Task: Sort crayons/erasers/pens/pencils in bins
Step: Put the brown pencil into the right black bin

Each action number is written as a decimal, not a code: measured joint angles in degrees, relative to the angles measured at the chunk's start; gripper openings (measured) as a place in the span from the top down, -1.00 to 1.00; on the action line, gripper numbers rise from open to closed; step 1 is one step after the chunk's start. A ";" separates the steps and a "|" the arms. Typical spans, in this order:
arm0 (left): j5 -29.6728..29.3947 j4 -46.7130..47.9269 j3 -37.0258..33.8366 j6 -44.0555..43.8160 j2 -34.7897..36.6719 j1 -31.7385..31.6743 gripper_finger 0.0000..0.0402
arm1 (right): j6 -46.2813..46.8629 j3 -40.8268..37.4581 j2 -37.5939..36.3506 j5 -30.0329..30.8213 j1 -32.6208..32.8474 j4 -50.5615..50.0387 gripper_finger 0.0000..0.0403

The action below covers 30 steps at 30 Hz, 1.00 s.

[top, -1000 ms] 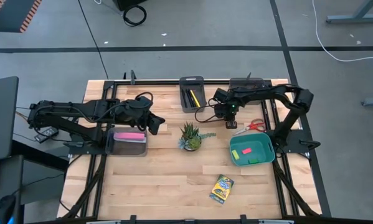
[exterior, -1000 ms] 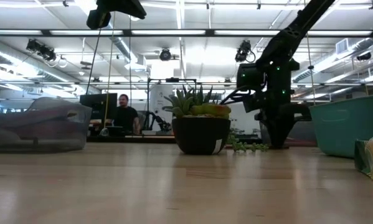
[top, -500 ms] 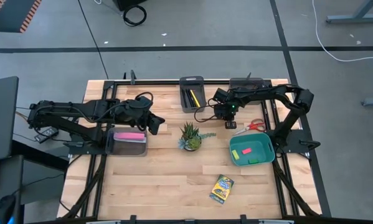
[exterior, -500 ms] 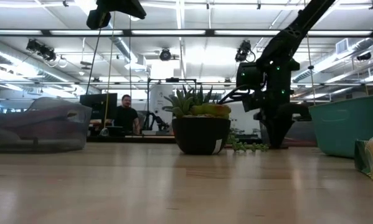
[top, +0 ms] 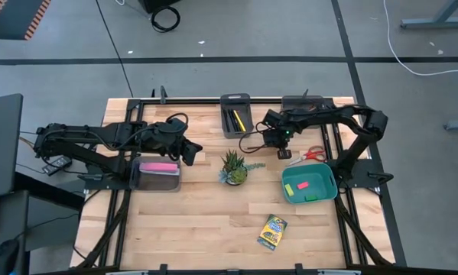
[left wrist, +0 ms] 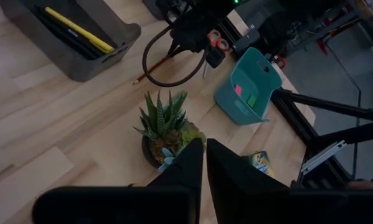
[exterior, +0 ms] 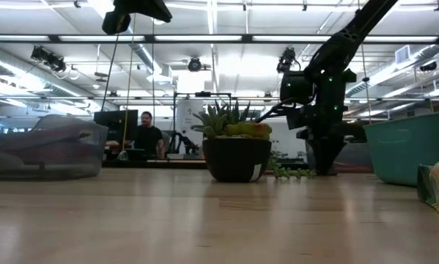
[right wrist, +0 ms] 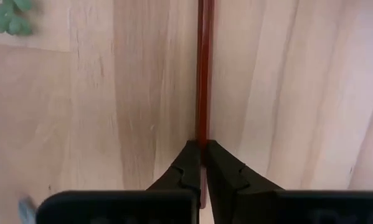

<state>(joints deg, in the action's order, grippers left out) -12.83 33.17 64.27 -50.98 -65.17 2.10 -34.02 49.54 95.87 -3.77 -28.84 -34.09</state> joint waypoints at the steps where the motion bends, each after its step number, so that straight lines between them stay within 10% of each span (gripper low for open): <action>1: -0.01 -0.02 0.00 0.56 0.00 0.01 0.85 | 0.24 -0.12 -1.25 0.15 0.00 -0.29 0.93; 16: -0.01 -0.20 0.00 2.86 0.00 -0.06 0.86 | 5.81 1.92 -15.68 1.67 2.25 -15.27 0.98; 30: 0.00 -0.22 0.00 0.54 0.00 0.03 0.87 | 3.10 2.13 0.06 3.72 1.44 -2.95 0.45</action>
<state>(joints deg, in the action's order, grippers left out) -12.83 32.95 64.27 -50.44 -65.17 2.13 -30.92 51.68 95.93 -0.06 -27.40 -37.04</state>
